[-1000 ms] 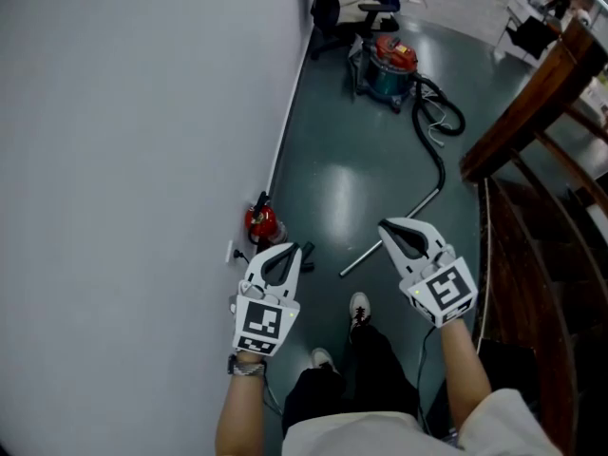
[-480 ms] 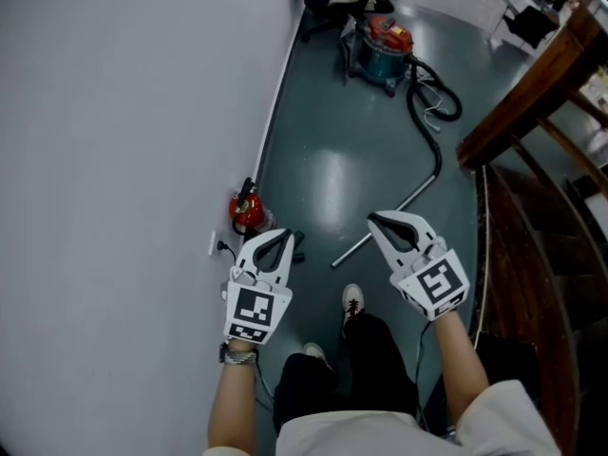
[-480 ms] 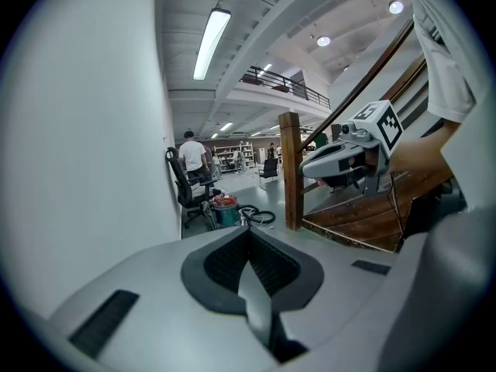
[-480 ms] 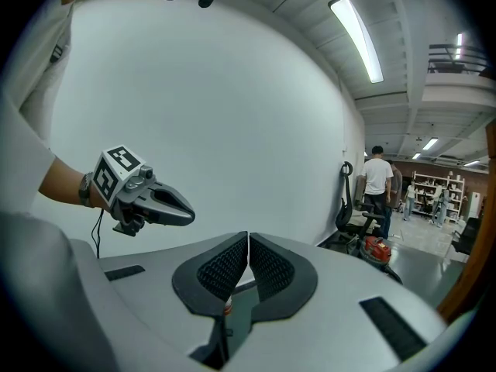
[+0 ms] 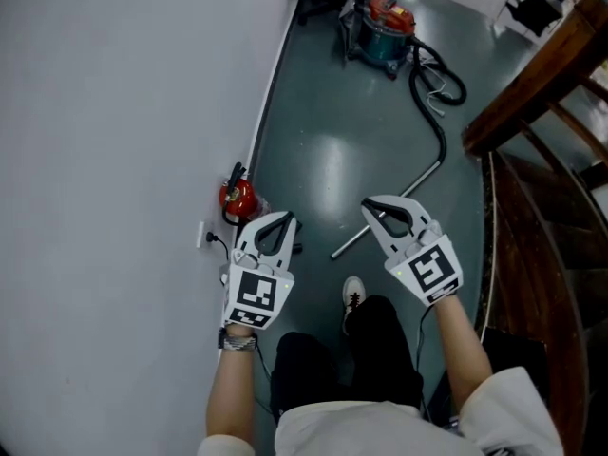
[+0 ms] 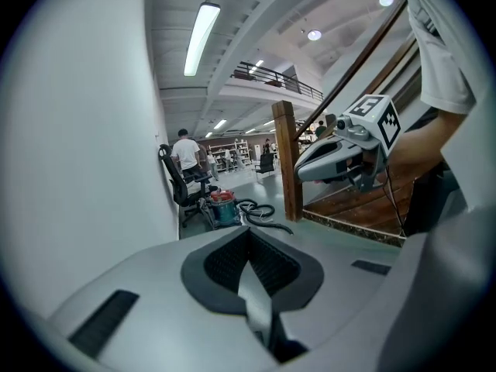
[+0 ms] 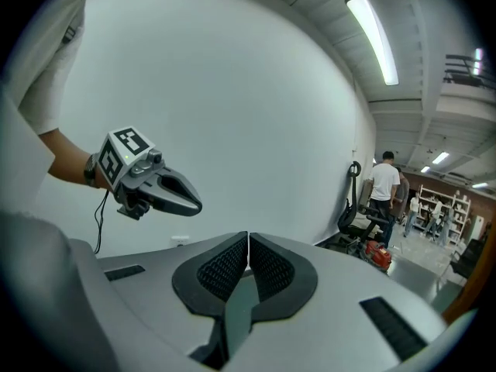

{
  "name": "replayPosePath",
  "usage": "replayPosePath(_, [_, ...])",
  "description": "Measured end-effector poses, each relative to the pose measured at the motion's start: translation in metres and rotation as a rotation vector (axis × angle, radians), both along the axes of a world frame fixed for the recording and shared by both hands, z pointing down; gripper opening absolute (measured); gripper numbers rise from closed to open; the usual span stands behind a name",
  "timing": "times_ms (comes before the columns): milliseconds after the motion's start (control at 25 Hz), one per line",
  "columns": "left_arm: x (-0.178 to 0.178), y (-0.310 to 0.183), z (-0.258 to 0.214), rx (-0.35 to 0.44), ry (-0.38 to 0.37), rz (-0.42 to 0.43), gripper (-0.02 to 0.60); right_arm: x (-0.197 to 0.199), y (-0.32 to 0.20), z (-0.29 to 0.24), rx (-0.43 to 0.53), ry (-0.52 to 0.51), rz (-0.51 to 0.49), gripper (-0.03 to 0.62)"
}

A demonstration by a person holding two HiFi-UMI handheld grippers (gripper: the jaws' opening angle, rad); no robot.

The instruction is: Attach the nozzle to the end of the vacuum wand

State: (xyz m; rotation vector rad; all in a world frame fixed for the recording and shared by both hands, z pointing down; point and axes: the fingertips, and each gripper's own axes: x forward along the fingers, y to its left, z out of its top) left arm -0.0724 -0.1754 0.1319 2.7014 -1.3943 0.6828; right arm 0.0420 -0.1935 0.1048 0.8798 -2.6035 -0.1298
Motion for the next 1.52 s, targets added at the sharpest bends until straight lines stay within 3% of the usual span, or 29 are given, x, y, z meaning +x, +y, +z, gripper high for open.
replayPosePath(360, [-0.01,-0.023,0.062,0.022,-0.055,0.022,0.0,0.005,-0.025,0.072,0.031,0.045,-0.012,0.029])
replayPosePath(600, [-0.009,-0.031,0.137,0.034,-0.058,0.036,0.0,0.005,-0.037,0.15,0.054,0.062,-0.03,0.028])
replayPosePath(920, [-0.009,-0.042,0.241,0.113,-0.075,0.048,0.0,-0.003,-0.047,0.26,0.109,0.043,-0.036,0.029])
replayPosePath(1240, [-0.006,-0.026,0.322,0.103,-0.083,0.076,0.0,-0.008,-0.034,0.326,0.127,0.034,-0.045,0.029])
replayPosePath(1520, [-0.013,-0.02,0.359,0.06,-0.085,0.09,0.0,-0.009,-0.027,0.372,0.071,0.047,-0.049,0.028])
